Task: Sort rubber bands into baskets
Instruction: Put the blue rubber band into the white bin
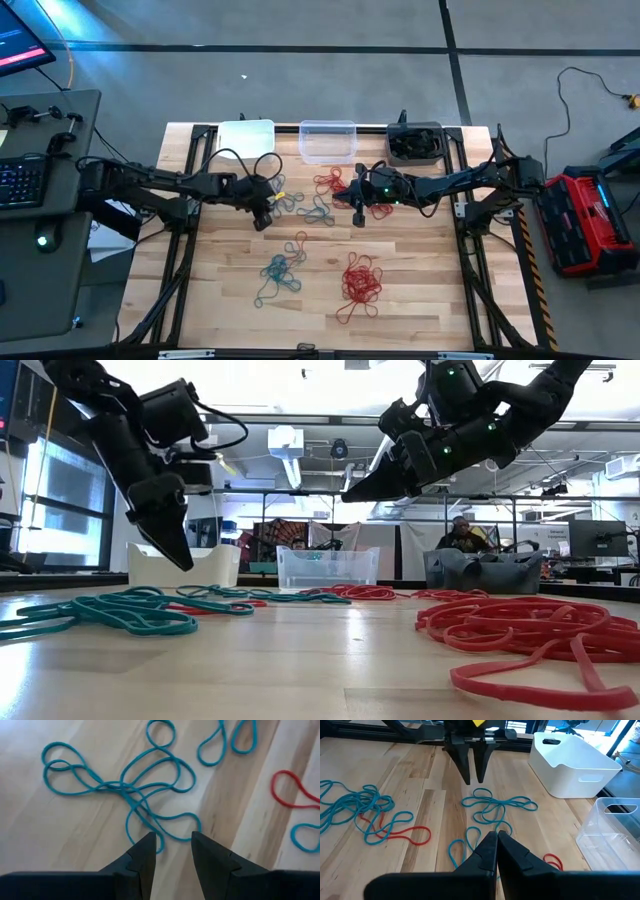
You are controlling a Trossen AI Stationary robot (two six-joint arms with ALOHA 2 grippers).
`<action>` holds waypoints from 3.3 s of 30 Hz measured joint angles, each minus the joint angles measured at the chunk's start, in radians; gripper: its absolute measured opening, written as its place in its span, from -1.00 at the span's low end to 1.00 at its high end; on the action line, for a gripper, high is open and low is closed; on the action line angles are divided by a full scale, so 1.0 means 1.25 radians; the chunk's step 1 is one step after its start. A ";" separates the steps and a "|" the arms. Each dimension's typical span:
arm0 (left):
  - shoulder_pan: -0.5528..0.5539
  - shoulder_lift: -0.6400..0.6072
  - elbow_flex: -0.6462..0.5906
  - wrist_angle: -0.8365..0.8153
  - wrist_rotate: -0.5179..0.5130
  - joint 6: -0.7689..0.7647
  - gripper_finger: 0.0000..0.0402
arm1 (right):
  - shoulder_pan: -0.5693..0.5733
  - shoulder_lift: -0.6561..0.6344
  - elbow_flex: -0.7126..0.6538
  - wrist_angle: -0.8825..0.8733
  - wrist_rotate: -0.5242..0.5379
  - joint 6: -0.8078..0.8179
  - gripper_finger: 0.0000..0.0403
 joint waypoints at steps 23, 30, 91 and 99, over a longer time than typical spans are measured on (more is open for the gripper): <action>-0.010 0.001 0.000 0.006 -0.107 0.047 -0.41 | -0.007 0.001 0.000 -0.020 0.000 0.000 -1.00; -0.005 0.035 -0.020 0.045 -0.117 0.081 -0.41 | -0.025 0.001 0.000 -0.021 0.001 0.000 -1.00; 0.046 0.013 0.337 -0.317 -0.225 0.231 -1.00 | -0.049 0.001 0.000 -0.023 0.001 0.007 -1.00; 0.047 0.013 0.402 -0.350 -0.225 0.258 -1.00 | -0.049 0.001 0.000 -0.023 0.001 0.019 -1.00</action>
